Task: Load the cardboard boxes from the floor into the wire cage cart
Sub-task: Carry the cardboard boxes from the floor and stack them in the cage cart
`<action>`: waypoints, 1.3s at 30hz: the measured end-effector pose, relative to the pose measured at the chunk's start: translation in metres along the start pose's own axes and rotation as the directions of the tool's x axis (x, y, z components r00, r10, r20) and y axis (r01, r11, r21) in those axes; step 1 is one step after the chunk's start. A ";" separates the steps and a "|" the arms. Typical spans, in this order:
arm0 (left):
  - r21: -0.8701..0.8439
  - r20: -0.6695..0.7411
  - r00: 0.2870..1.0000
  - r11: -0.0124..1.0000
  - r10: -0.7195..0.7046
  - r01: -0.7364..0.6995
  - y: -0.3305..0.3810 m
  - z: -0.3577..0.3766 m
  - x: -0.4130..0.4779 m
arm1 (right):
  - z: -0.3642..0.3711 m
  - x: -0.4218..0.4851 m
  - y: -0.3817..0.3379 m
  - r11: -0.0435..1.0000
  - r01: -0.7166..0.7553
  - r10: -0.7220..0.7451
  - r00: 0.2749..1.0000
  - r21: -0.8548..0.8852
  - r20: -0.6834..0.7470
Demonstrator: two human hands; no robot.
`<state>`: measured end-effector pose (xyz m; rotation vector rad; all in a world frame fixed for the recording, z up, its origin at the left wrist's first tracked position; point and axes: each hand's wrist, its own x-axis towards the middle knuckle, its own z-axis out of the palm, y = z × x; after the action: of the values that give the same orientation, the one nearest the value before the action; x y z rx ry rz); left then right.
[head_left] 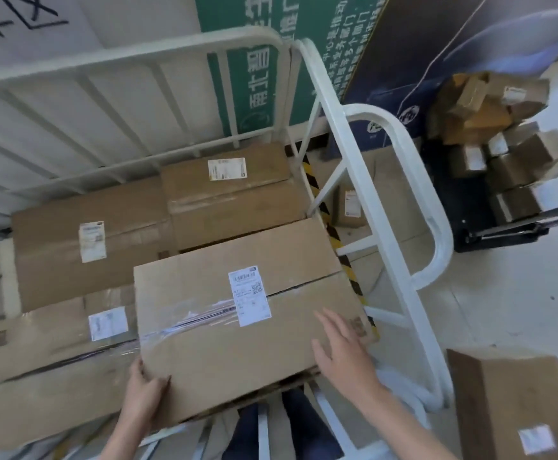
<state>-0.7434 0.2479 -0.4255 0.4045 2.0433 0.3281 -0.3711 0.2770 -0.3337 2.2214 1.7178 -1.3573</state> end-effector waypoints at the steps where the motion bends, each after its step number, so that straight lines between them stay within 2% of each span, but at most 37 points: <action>1: -0.005 0.017 1.000 1.000 -0.011 0.011 -0.002 0.010 0.007 | 0.010 -0.001 -0.003 1.000 0.014 -0.015 0.999 0.018 0.051; 4: -0.016 0.040 0.997 0.998 -0.066 0.066 -0.014 0.026 0.028 | 0.038 0.003 -0.002 0.999 -0.023 0.015 0.986 0.042 0.168; 7: -0.034 0.052 0.997 0.998 -0.057 0.059 -0.027 0.029 0.044 | 0.053 0.021 0.008 0.996 -0.088 0.085 0.971 0.004 0.225; 11: 0.080 0.192 0.979 0.995 -0.067 0.053 -0.031 0.035 0.067 | 0.070 0.050 0.020 0.986 -0.143 0.160 0.954 -0.086 0.255; 13: 0.062 0.255 0.966 0.997 -0.051 0.036 -0.034 0.044 0.078 | 0.078 0.065 0.026 0.978 -0.144 0.182 0.941 -0.150 0.286; 16: 0.026 0.236 0.970 0.998 -0.060 0.055 -0.040 0.057 0.098 | 0.088 0.092 0.035 0.968 -0.119 0.186 0.934 -0.222 0.305; 20: 0.017 0.132 0.991 1.000 -0.022 0.020 -0.047 0.066 0.107 | 0.096 0.130 0.043 0.948 -0.097 0.186 0.941 -0.302 0.281; 21: 0.099 0.079 0.997 0.995 0.017 -0.025 -0.051 0.069 0.106 | 0.098 0.139 0.045 0.932 -0.095 0.199 0.941 -0.351 0.274; 22: 0.254 0.032 0.996 0.964 0.078 -0.084 -0.054 0.073 0.104 | 0.100 0.148 0.048 0.910 -0.093 0.213 0.941 -0.404 0.264; 24: 0.569 0.036 0.970 0.792 0.241 -0.218 -0.058 0.082 0.103 | 0.103 0.162 0.055 0.873 -0.093 0.239 0.937 -0.479 0.256; 25: 0.645 0.087 0.956 0.715 0.281 -0.269 -0.059 0.087 0.104 | 0.105 0.168 0.059 0.865 -0.091 0.251 0.931 -0.494 0.267; 27: 0.689 0.153 0.955 0.665 0.256 -0.289 -0.056 0.097 0.106 | 0.110 0.176 0.065 0.860 -0.078 0.263 0.914 -0.504 0.308; 31: 0.729 0.150 0.965 0.635 0.215 -0.255 -0.057 0.103 0.106 | 0.122 0.174 0.073 0.863 -0.084 0.276 0.904 -0.498 0.326; 34: 0.645 0.142 0.941 0.692 0.308 -0.324 -0.062 0.092 0.104 | 0.121 0.173 0.071 0.854 -0.093 0.286 0.906 -0.512 0.313; 36: 0.561 0.066 0.924 0.752 0.377 -0.347 -0.063 0.076 0.109 | 0.118 0.177 0.066 0.855 -0.102 0.299 0.898 -0.509 0.322; 37: 0.523 0.010 0.934 0.794 0.357 -0.309 -0.064 0.066 0.115 | 0.117 0.179 0.064 0.857 -0.106 0.304 0.894 -0.504 0.328; 39: 0.456 -0.084 0.970 0.874 0.230 -0.168 -0.067 0.041 0.134 | 0.116 0.184 0.063 0.864 -0.109 0.304 0.892 -0.492 0.336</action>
<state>-0.7787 0.2450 -0.5766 0.9040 2.2114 -0.0003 -0.3887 0.3371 -0.5507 1.6652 1.4112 -1.1058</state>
